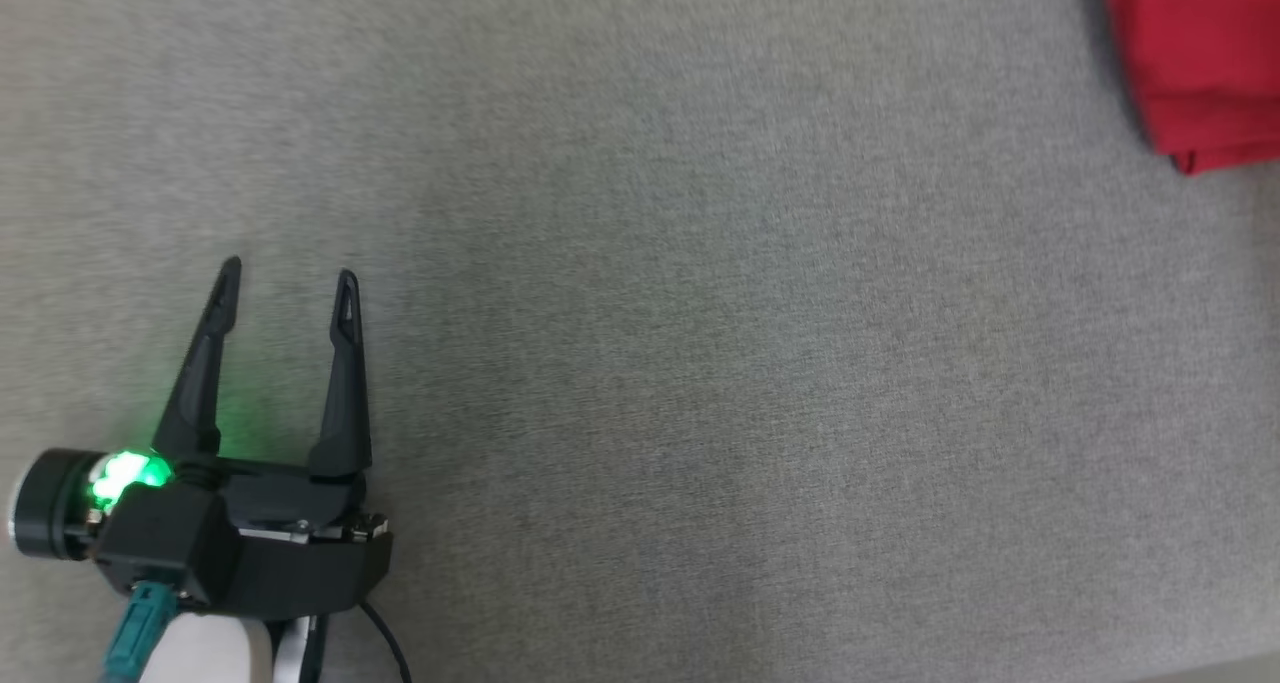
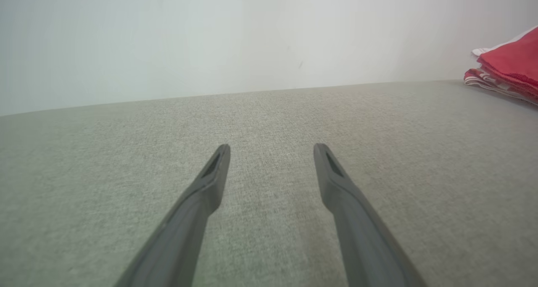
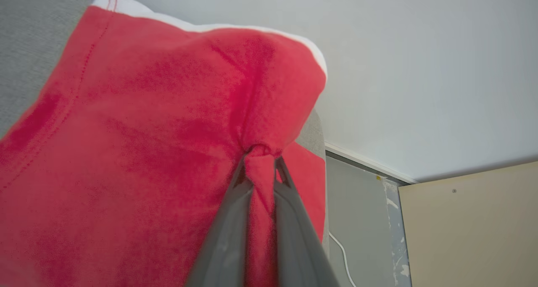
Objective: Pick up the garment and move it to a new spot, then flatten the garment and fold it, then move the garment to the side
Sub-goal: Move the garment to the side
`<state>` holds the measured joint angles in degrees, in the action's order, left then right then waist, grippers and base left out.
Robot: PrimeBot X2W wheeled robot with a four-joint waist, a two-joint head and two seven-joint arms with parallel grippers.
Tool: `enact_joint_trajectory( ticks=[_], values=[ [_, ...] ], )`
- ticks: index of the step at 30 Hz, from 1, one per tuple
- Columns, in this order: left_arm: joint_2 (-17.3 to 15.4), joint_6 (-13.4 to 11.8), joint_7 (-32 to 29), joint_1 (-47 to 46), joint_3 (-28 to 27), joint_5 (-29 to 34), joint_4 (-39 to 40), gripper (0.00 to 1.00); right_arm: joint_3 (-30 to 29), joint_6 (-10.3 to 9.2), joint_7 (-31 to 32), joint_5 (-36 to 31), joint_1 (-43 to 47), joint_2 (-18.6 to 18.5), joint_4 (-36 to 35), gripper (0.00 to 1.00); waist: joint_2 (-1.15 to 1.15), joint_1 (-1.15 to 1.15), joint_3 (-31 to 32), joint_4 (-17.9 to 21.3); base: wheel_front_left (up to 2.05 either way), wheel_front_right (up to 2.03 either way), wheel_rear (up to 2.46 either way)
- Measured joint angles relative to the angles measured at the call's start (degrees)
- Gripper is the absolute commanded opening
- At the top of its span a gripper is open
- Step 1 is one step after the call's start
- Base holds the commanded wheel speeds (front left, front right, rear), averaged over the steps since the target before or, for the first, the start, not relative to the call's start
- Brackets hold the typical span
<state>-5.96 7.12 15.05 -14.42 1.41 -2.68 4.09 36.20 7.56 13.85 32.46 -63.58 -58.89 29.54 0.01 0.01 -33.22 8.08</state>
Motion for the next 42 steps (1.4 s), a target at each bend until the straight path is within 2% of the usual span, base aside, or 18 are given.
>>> enact_joint_trajectory(
  ticks=[5,13,19,20,22,30,35,37,42],
  values=[
    [-0.97,0.01,0.01,-0.4,0.63,0.33,3.33,1.0,-1.91,0.0,0.57,-0.58,-1.22,-2.0,2.2,0.0,-0.01,-0.01,-3.23,1.61,0.0,0.0,0.0],
    [-1.66,0.0,0.1,-1.27,1.85,0.62,7.44,1.0,-2.7,0.0,0.76,-7.86,-3.83,-5.37,4.71,0.0,-0.02,-0.02,-7.58,2.7,0.0,0.0,0.0],
    [-1.63,0.0,0.29,-1.56,2.31,0.58,8.28,1.0,-3.08,0.0,2.85,-8.98,-4.64,-5.03,5.32,0.0,-0.02,-0.02,-8.79,2.13,0.0,0.0,0.0],
    [-1.62,0.0,0.34,-1.57,2.32,0.57,8.28,1.0,-3.28,0.0,2.77,-9.57,-4.66,-4.82,5.2,0.28,-0.02,-0.02,-8.82,2.09,0.0,0.0,0.0],
    [-1.59,-0.01,0.34,-1.58,2.29,0.51,8.03,1.0,-3.76,0.0,2.52,-11.04,-4.79,-4.11,4.86,1.0,-0.02,-0.01,-8.6,2.06,0.0,0.0,0.0],
    [-0.62,-0.66,0.23,-1.43,1.2,-0.73,4.77,1.0,-9.92,0.0,-0.13,-16.8,-5.61,-0.6,4.85,1.0,-0.01,0.0,-5.13,1.84,0.0,0.0,0.0],
    [-0.01,-1.56,0.13,1.43,-0.69,-1.63,2.53,1.0,-13.28,0.0,-4.44,-16.42,-4.48,5.04,3.43,1.0,-0.01,0.0,-1.09,1.53,0.0,0.0,0.0],
    [0.08,-1.62,0.03,2.25,-1.09,-1.96,2.09,1.0,-13.28,0.0,-5.26,-16.39,-3.88,6.01,2.93,1.0,-0.01,0.0,-0.17,1.46,0.0,0.0,0.0],
    [0.52,-2.1,0.0,5.93,-3.21,-2.98,0.03,1.0,-13.46,0.0,-10.23,-16.07,-0.73,12.18,1.4,1.0,-0.01,0.0,4.86,1.09,0.0,0.0,0.0]
  ],
)
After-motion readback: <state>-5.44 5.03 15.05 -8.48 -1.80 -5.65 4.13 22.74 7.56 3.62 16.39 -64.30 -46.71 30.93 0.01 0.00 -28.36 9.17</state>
